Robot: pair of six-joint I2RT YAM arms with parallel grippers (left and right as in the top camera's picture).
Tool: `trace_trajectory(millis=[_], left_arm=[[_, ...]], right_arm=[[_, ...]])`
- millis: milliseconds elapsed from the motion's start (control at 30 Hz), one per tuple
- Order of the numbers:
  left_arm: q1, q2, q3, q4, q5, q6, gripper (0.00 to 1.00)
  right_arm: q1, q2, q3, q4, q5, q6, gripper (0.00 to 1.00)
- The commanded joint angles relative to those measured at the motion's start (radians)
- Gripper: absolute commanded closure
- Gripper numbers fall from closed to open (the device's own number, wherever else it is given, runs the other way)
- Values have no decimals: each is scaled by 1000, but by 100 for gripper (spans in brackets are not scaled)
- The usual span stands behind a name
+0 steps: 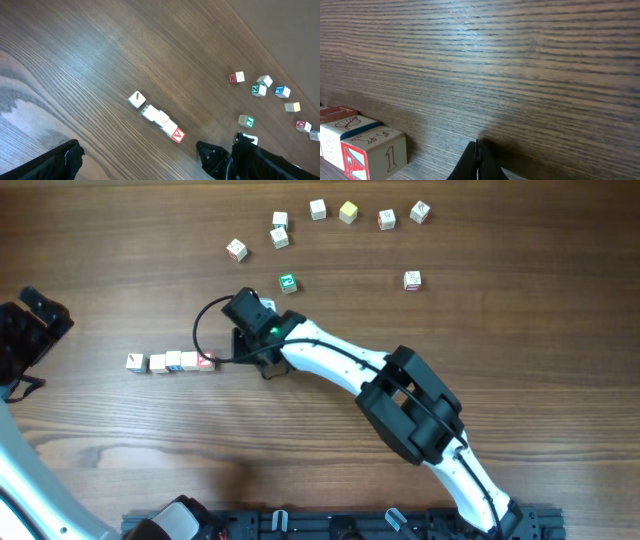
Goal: Form a horizontal line
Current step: 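Nudge the A block flush against the E block and release, then lift the right gripper away and bring the left gripper to the row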
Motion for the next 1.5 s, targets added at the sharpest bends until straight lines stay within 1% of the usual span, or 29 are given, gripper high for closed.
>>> trace_trajectory(millis=[0, 267, 433, 733, 867, 1100, 1300, 1367, 1467], left_arm=[[4, 0, 18, 2, 16, -6, 0], [4, 0, 18, 2, 16, -6, 0], [4, 0, 18, 2, 16, -6, 0], [4, 0, 18, 2, 16, -6, 0], [4, 0, 18, 2, 16, -6, 0], [4, 0, 18, 2, 16, -6, 0], [4, 0, 18, 8, 17, -6, 0], [4, 0, 18, 25, 20, -6, 0], [4, 0, 18, 44, 19, -6, 0]], right_arm=[[-10, 21, -11, -35, -25, 26, 96], [-10, 20, -9, -45, -101, 21, 96], [-12, 20, -9, -76, -105, 21, 96], [-13, 20, -9, -72, -103, 22, 95], [-13, 21, -9, -94, -103, 21, 94], [-13, 21, -9, -146, -104, 22, 86], [-13, 21, -9, -163, -103, 20, 85], [-13, 21, -9, -174, -103, -3, 85], [-14, 21, -9, -191, -103, -79, 84]])
